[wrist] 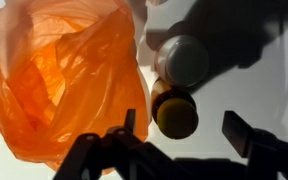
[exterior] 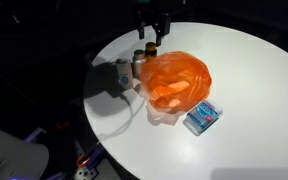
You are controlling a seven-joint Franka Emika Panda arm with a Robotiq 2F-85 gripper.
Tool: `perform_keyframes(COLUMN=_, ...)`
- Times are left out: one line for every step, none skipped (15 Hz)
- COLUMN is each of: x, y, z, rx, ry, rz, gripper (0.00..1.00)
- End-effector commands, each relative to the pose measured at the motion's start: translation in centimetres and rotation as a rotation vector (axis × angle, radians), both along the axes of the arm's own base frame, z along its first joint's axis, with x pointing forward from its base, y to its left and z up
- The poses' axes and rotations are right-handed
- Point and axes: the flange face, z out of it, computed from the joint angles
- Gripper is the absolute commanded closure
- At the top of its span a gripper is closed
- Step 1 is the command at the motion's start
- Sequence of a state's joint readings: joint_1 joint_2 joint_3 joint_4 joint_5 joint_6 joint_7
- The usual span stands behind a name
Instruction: Put the yellow bottle in the plastic bag
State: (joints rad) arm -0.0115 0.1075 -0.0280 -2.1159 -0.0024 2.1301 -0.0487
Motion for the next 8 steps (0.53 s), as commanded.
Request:
perform_keyframes(x=1.6, y=-0.4, z=-0.7, rx=-0.005, ry=0.006, rz=0.02, gripper=0.44)
perform_keyframes(x=1.8, y=-0.4, z=-1.0, rx=-0.004, ry=0.01, rz=0.021, gripper=0.51)
perform_keyframes(x=2.0, y=-0.4, z=-1.2, rx=-0.004, ry=0.013, rz=0.023, gripper=0.6)
perform_keyframes(x=2.2, y=-0.4, z=-1.4, rx=-0.004, ry=0.017, rz=0.025, gripper=0.66)
perform_keyframes(x=2.3, y=-0.4, z=-1.5, rx=-0.006, ry=0.02, rz=0.026, gripper=0.75)
perform_keyframes(x=2.3, y=-0.3, z=-0.9, rx=-0.011, ry=0.014, rz=0.025, gripper=0.81)
perform_keyframes(x=2.1, y=-0.2, z=0.0, rx=-0.012, ry=0.008, rz=0.023, gripper=0.81)
perform_keyframes(x=1.9, y=-0.2, z=0.7, rx=-0.021, ry=0.001, rz=0.015, gripper=0.81)
